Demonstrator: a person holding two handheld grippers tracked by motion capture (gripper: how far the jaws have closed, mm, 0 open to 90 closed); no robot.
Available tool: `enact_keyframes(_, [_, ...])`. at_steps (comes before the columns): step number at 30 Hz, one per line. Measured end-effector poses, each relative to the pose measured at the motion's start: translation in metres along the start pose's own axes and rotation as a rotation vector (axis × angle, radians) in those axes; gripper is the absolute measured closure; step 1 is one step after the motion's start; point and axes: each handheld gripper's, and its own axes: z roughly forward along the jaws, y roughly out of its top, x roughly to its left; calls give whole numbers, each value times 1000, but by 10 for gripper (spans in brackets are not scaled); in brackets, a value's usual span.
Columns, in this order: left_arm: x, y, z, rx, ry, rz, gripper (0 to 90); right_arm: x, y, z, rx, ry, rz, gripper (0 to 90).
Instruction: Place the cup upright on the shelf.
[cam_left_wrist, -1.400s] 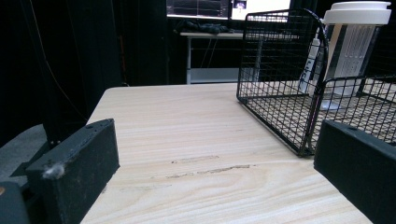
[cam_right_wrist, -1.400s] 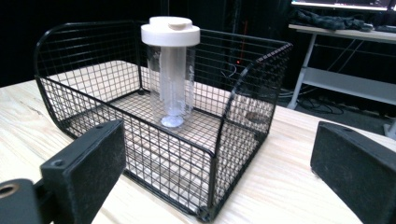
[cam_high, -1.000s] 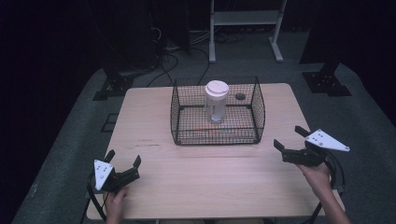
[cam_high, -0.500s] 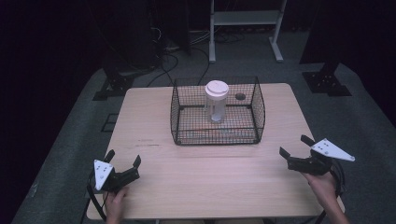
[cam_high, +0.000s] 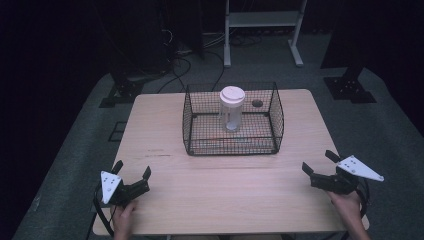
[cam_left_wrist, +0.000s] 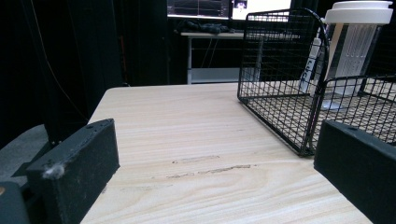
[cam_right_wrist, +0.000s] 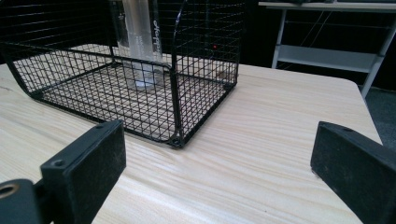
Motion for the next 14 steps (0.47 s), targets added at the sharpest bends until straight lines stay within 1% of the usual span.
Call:
enact_keyframes(1, [0,0,0,0,0,0,0,0,-1,0,-1,-1,-3,28])
enact_keyframes(4, [0,0,0,-1,-1,-2,0,1,-6,-2,0,-2,7,28])
enact_keyframes(7, [1,0,0,-2,-2,-6,0,3,-11,-3,7,-19,-13,28])
enact_keyframes(9, [1,0,0,-2,-1,-5,0,5,-14,-6,-4,-26,-5,28])
enact_keyframes(10, [0,0,0,-1,1,-4,0,6,-16,-8,-24,-26,13,28])
enact_keyframes(12, [0,0,0,-1,1,-2,0,7,-20,-10,-45,-14,52,28])
enact_keyframes(14, [0,0,0,0,2,-1,0,11,-25,-13,-62,-27,54,28])
